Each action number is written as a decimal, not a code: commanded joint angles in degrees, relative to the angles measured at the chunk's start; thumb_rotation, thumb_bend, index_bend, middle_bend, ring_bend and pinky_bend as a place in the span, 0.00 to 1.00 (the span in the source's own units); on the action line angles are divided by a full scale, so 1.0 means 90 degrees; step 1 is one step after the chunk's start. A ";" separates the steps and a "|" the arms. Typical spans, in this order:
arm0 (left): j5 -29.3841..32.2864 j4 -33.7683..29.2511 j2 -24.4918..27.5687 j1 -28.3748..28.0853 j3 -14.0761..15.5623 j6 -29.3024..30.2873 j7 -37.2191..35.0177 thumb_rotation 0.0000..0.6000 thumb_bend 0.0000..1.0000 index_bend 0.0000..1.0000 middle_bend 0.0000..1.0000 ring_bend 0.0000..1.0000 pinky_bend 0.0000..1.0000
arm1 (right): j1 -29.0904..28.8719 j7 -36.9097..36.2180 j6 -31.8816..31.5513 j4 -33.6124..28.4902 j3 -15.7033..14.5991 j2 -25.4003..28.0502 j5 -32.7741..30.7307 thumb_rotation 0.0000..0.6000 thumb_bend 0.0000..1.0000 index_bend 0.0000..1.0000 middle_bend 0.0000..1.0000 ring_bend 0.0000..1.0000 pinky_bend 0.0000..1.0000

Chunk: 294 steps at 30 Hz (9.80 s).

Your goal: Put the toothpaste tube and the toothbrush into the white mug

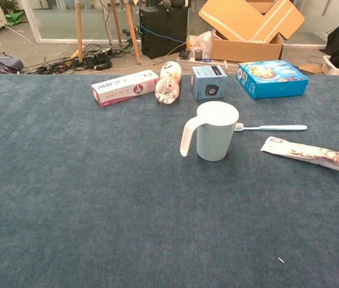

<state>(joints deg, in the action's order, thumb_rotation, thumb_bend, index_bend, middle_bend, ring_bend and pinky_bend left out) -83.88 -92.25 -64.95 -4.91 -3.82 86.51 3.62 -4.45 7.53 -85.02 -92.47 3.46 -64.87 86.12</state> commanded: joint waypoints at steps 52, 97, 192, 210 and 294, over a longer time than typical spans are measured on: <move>0.0081 -0.0235 0.0305 0.0193 -0.0123 0.0243 -0.0533 1.00 0.29 0.37 0.44 0.45 0.45 | -0.2153 0.1807 0.2397 0.2040 0.0573 -0.2398 -0.1615 1.00 0.04 0.03 0.00 0.00 0.21; 0.0146 -0.0386 0.0408 0.0192 -0.0114 0.0112 -0.0603 1.00 0.29 0.38 0.44 0.45 0.45 | -0.2841 0.2113 0.2913 0.2772 0.1246 -0.2875 -0.3046 1.00 0.10 0.21 0.00 0.00 0.21; 0.0280 -0.0459 0.0506 0.0239 -0.0178 0.0117 -0.0702 1.00 0.29 0.39 0.44 0.45 0.45 | -0.2988 0.2815 0.1573 -0.0699 0.1699 -0.1158 -0.3400 1.00 0.34 0.60 0.12 0.00 0.21; 0.0349 -0.0492 0.0539 0.0279 -0.0208 0.0165 -0.0676 1.00 0.29 0.39 0.44 0.45 0.45 | -0.3186 0.3209 0.1011 -0.2317 0.1664 -0.0769 -0.2781 1.00 0.34 0.60 0.13 0.00 0.21; 0.0261 -0.0603 0.0797 0.0438 -0.0248 0.0356 -0.1101 1.00 0.29 0.39 0.44 0.45 0.45 | -0.4552 0.3183 0.2233 0.0380 0.1246 -0.3092 -0.3981 1.00 0.29 0.22 0.13 0.00 0.21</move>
<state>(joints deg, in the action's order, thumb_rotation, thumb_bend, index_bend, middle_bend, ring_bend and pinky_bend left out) -81.53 -97.67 -57.77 -0.97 -6.05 89.72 -6.29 -45.51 36.24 -64.71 -88.77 14.66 -92.93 50.10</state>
